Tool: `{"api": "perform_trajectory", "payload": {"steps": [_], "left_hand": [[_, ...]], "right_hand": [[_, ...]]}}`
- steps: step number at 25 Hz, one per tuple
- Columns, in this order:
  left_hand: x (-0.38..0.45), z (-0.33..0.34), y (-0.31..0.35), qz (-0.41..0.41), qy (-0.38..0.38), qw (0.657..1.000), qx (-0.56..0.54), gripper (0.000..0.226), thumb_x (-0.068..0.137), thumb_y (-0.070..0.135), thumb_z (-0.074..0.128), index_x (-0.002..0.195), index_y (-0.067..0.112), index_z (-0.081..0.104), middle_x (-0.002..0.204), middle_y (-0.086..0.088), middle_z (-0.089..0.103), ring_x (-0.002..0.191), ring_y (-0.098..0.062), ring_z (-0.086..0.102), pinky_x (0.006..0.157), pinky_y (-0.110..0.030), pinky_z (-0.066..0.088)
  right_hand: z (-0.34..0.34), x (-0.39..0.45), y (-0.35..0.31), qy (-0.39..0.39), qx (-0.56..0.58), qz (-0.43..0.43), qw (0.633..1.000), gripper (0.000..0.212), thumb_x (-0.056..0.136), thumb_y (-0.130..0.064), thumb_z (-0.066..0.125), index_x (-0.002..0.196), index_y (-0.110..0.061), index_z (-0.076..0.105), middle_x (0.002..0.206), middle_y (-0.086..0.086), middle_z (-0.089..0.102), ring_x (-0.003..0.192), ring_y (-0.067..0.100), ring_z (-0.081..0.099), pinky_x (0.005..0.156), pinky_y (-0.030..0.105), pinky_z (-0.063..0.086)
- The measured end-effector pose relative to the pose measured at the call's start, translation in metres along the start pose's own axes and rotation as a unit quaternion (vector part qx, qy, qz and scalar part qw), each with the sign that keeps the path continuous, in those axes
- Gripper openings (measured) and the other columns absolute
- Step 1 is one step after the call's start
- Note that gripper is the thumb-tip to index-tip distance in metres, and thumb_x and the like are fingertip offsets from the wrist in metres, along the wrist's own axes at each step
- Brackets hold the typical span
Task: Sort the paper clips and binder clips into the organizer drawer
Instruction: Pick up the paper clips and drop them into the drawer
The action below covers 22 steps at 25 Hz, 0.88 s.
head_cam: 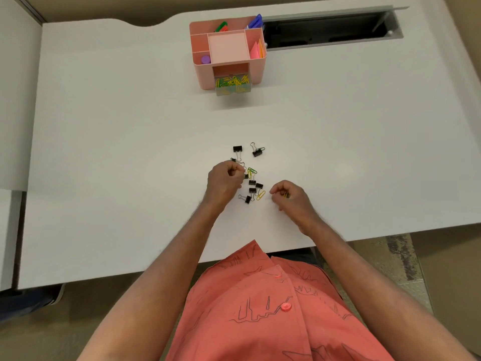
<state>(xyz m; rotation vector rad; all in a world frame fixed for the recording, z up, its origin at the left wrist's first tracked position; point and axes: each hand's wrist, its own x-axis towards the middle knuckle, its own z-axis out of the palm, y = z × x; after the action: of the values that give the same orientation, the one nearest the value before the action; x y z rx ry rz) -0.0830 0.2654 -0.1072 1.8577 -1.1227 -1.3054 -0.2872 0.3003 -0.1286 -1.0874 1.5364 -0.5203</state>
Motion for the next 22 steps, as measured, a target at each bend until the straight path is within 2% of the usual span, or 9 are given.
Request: {"api": "perform_trajectory", "payload": {"steps": [3, 5, 7, 9, 11, 14, 17, 19, 22], "left_hand": [[0.017, 0.005, 0.018, -0.033, -0.032, 0.998, -0.046, 0.009, 0.088, 0.012, 0.058, 0.084, 0.012, 0.065, 0.072, 0.000, 0.063, 0.060, -0.011, 0.058, 0.057, -0.023, 0.047], [0.029, 0.007, 0.024, -0.015, -0.052, 0.999, -0.006, 0.010, 0.086, 0.011, 0.057, 0.088, 0.014, 0.067, 0.073, 0.003, 0.062, 0.062, -0.012, 0.056, 0.057, -0.022, 0.045], [0.040, 0.009, 0.027, 0.034, -0.073, 0.993, 0.087, 0.016, 0.088, 0.008, 0.057, 0.095, 0.015, 0.068, 0.076, 0.005, 0.061, 0.063, -0.012, 0.057, 0.052, -0.016, 0.043], [0.051, 0.013, 0.024, 0.104, -0.096, 0.959, 0.245, 0.017, 0.092, 0.010, 0.058, 0.105, 0.015, 0.068, 0.087, 0.003, 0.060, 0.078, -0.018, 0.062, 0.060, -0.021, 0.045], [0.058, 0.017, 0.019, 0.150, -0.115, 0.905, 0.380, 0.020, 0.094, 0.015, 0.062, 0.113, 0.015, 0.067, 0.105, -0.002, 0.061, 0.099, -0.024, 0.062, 0.075, -0.031, 0.047], [0.059, 0.021, 0.020, 0.178, -0.136, 0.859, 0.460, 0.023, 0.093, 0.016, 0.065, 0.116, 0.012, 0.065, 0.117, -0.008, 0.060, 0.107, -0.028, 0.060, 0.083, -0.039, 0.052], [0.061, 0.024, 0.024, 0.206, -0.145, 0.830, 0.497, 0.015, 0.094, 0.007, 0.058, 0.104, 0.010, 0.068, 0.110, -0.010, 0.061, 0.100, -0.030, 0.062, 0.079, -0.044, 0.055], [0.064, 0.024, 0.027, 0.206, -0.162, 0.819, 0.511, 0.015, 0.091, 0.003, 0.055, 0.099, 0.010, 0.067, 0.107, -0.010, 0.060, 0.095, -0.030, 0.061, 0.076, -0.045, 0.056], [0.066, 0.025, 0.029, 0.212, -0.174, 0.810, 0.517, 0.012, 0.088, 0.004, 0.054, 0.093, 0.008, 0.063, 0.102, -0.010, 0.059, 0.089, -0.029, 0.060, 0.071, -0.044, 0.056]], "right_hand": [[0.007, 0.001, 0.011, -0.010, -0.160, -0.119, 0.980, 0.020, 0.092, -0.014, 0.067, 0.106, -0.028, 0.071, 0.090, -0.003, 0.057, 0.075, 0.011, 0.056, 0.071, 0.018, 0.048], [0.011, 0.001, 0.018, -0.011, -0.212, -0.168, 0.963, 0.026, 0.095, -0.013, 0.066, 0.117, -0.026, 0.070, 0.090, -0.008, 0.051, 0.074, 0.008, 0.054, 0.070, 0.018, 0.047], [0.015, 0.002, 0.022, -0.002, -0.256, -0.198, 0.946, 0.024, 0.097, -0.016, 0.065, 0.119, -0.024, 0.070, 0.092, -0.011, 0.049, 0.074, 0.004, 0.050, 0.069, 0.016, 0.043], [0.017, 0.003, 0.022, 0.014, -0.276, -0.209, 0.938, 0.015, 0.098, -0.019, 0.065, 0.112, -0.020, 0.071, 0.095, -0.007, 0.053, 0.079, 0.005, 0.051, 0.070, 0.019, 0.041], [0.016, 0.005, 0.019, 0.023, -0.280, -0.205, 0.938, 0.008, 0.098, -0.020, 0.066, 0.104, -0.017, 0.070, 0.096, -0.006, 0.054, 0.080, 0.008, 0.053, 0.070, 0.022, 0.044], [0.011, 0.009, 0.016, 0.033, -0.287, -0.205, 0.935, 0.004, 0.098, -0.019, 0.063, 0.098, -0.016, 0.066, 0.093, -0.006, 0.052, 0.077, 0.010, 0.052, 0.068, 0.026, 0.046], [0.004, 0.015, 0.009, 0.051, -0.193, -0.142, 0.970, 0.005, 0.093, -0.018, 0.064, 0.088, -0.020, 0.063, 0.089, -0.005, 0.057, 0.075, 0.008, 0.055, 0.069, 0.025, 0.050], [0.000, 0.020, -0.001, 0.072, -0.045, -0.051, 0.995, 0.007, 0.091, -0.019, 0.063, 0.083, -0.019, 0.063, 0.086, -0.003, 0.065, 0.074, 0.008, 0.058, 0.071, 0.026, 0.051], [-0.009, 0.038, -0.019, 0.086, 0.203, 0.049, 0.974, 0.012, 0.090, -0.010, 0.059, 0.079, -0.014, 0.061, 0.082, 0.004, 0.068, 0.075, 0.018, 0.062, 0.069, 0.032, 0.055]]}}
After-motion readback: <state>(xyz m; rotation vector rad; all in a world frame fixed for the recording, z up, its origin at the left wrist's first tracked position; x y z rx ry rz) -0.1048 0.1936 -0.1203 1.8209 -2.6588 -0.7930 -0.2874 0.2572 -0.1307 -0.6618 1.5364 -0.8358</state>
